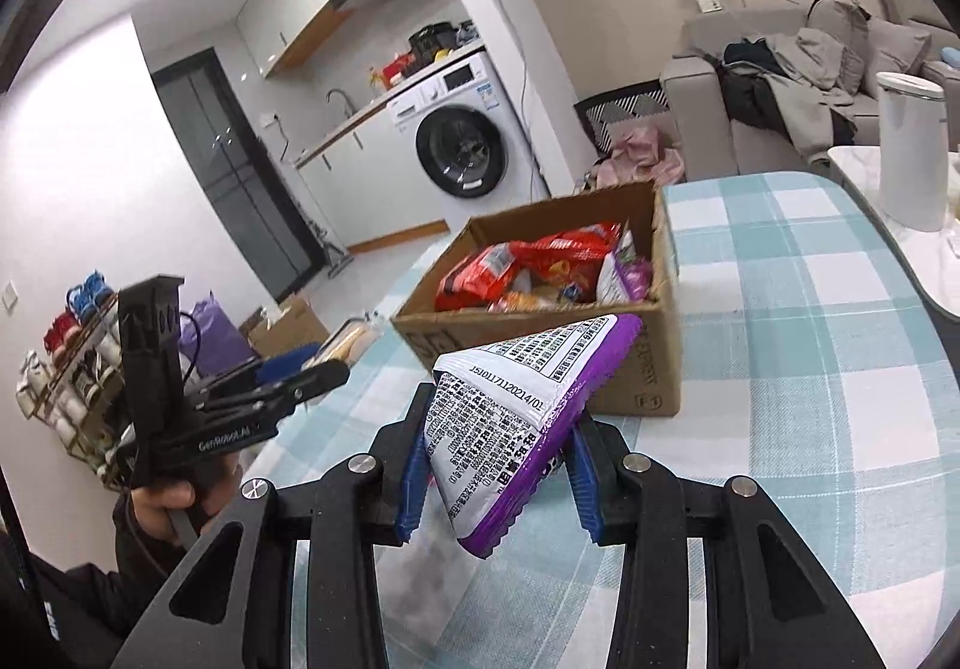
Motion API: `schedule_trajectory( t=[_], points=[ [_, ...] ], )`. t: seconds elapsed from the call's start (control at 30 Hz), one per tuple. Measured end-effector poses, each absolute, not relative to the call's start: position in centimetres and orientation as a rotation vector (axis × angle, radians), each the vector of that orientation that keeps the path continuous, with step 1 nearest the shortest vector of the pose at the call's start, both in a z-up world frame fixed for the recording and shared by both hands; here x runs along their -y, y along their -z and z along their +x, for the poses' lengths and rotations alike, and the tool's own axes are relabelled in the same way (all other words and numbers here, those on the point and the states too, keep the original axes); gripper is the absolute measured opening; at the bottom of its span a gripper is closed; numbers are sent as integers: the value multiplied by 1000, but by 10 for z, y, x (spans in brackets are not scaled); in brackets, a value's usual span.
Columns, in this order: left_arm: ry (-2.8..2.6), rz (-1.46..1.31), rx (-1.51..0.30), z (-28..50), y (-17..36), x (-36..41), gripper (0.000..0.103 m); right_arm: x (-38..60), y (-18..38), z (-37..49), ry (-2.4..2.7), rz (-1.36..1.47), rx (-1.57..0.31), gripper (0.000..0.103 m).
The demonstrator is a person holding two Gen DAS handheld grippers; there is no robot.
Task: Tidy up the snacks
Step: 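Lift both held snacks and carry them over the cardboard box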
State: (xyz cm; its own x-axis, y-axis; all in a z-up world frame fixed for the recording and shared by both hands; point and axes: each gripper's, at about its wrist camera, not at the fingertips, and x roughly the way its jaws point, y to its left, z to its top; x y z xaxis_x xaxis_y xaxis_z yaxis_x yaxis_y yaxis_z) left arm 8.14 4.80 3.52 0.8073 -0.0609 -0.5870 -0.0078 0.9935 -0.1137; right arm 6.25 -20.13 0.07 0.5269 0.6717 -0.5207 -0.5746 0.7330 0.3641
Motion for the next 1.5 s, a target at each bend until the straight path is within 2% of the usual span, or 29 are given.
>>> schedule_trajectory(
  t=[0.7,1.5],
  points=[
    [35,-107,-550,99,-64,-35,57,208,-27,90,-680,199,-623,40],
    [31,-101,-548,174,-69,-17,57,160,-44,136,-660,130,-637,40]
  ],
)
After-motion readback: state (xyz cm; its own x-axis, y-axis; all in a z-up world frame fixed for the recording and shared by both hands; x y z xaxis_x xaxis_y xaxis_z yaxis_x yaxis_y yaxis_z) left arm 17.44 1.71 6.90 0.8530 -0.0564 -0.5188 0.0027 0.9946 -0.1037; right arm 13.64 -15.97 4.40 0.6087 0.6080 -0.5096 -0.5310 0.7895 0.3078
